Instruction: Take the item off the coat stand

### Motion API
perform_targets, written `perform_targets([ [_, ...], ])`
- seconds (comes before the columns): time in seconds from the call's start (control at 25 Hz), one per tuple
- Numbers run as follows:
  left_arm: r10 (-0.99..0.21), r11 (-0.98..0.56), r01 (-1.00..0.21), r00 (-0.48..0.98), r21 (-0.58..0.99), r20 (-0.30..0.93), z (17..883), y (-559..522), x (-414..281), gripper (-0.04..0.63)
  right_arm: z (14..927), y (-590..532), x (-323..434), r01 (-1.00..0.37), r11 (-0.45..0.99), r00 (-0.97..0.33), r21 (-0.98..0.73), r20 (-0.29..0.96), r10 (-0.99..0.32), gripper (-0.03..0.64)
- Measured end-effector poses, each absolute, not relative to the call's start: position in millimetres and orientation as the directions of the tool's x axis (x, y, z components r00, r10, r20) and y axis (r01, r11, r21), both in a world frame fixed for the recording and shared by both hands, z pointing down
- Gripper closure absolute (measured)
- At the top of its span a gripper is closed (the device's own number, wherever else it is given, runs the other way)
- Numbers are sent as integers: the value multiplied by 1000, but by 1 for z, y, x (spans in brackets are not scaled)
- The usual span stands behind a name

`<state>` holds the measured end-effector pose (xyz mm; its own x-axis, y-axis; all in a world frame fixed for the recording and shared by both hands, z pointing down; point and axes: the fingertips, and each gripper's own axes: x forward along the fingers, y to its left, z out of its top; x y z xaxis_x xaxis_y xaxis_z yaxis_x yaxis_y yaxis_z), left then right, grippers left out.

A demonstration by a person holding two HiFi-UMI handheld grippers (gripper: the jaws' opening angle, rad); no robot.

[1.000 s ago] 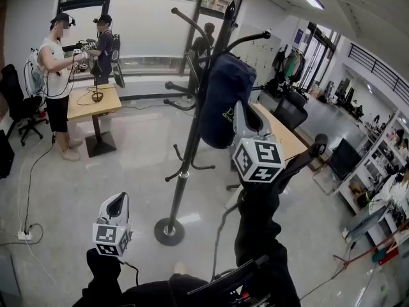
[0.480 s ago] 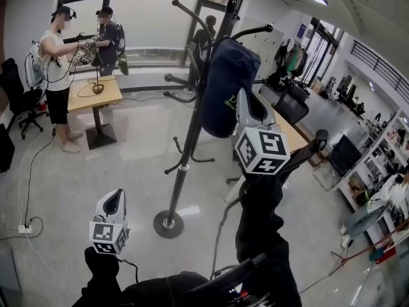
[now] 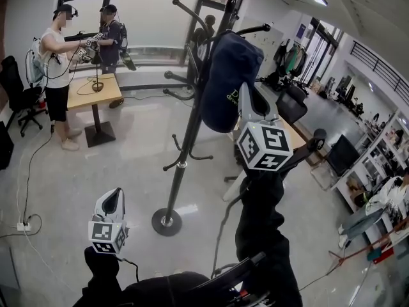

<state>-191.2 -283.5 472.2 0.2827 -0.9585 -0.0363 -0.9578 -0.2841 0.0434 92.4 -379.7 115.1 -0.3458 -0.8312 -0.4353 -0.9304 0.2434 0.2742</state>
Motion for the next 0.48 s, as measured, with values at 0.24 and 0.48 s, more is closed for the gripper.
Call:
perform_targets([
  [0.24, -958, -285, -957, 283, 53, -47, 469, -279, -191, 592, 109, -371, 89, -928, 239, -349, 284, -443, -826, 604],
  [0.48, -956, -292, -954, 289, 64, -47, 467, -280, -190, 592, 102, -367, 92, -929, 223, -341, 294, -454, -823, 604],
])
